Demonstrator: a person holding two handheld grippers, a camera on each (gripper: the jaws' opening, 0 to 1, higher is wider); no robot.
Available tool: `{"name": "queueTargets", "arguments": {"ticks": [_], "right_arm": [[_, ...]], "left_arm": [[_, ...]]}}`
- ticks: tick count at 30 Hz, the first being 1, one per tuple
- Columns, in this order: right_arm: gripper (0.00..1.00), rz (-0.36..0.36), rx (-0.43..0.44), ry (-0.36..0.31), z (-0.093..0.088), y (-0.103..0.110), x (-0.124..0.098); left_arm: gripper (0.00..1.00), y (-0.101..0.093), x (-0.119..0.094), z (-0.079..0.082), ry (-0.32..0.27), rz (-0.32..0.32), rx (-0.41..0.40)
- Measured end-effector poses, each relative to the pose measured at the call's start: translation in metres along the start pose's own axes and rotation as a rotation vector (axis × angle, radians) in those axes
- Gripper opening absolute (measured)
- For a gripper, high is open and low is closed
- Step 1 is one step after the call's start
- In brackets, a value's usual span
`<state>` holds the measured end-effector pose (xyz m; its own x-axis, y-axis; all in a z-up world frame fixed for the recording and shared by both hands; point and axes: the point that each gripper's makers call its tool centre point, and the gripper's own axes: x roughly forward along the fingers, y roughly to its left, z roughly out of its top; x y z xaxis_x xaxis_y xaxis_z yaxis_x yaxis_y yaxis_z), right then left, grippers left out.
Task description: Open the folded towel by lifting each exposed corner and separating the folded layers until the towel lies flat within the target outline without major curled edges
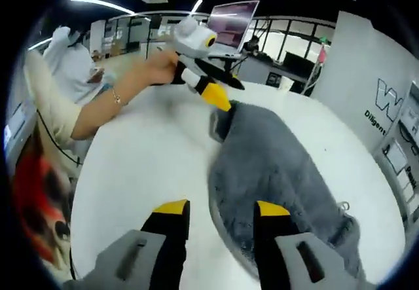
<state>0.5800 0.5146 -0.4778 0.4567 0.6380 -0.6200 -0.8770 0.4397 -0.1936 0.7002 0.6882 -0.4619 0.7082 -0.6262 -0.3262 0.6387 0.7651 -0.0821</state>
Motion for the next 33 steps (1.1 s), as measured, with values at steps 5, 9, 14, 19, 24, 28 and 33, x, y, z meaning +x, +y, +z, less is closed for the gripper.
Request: {"name": "queueTargets", "arguments": {"ticks": [5,9,14,19,24,28,33], "right_arm": [[0.58,-0.088,0.096,-0.040,-0.005,-0.021,-0.010],[0.76,-0.107,0.125,-0.072,-0.009,-0.030,-0.013],[0.88,-0.144,0.131,-0.100,-0.009,-0.039,-0.014],[0.99,-0.188,0.134,-0.105,-0.010,-0.051,-0.012],[0.99,-0.191,0.102,-0.111,-0.012,-0.045,-0.009],[0.99,-0.188,0.093,-0.095,-0.020,-0.039,-0.004],[0.99,-0.172,0.093,-0.083,-0.023,-0.036,-0.003]], "left_arm": [[0.97,0.001,-0.001,-0.001,0.006,0.003,0.002],[0.97,0.002,-0.001,0.000,0.006,0.004,0.005],[0.97,0.000,-0.001,0.000,0.012,0.005,0.019],[0.97,-0.003,0.000,-0.001,0.021,0.006,0.033],[0.97,-0.001,0.000,-0.003,0.034,0.012,0.045],[0.97,-0.001,0.002,-0.004,0.048,0.011,0.061],[0.97,0.006,0.003,-0.006,0.049,0.030,0.060]]}}
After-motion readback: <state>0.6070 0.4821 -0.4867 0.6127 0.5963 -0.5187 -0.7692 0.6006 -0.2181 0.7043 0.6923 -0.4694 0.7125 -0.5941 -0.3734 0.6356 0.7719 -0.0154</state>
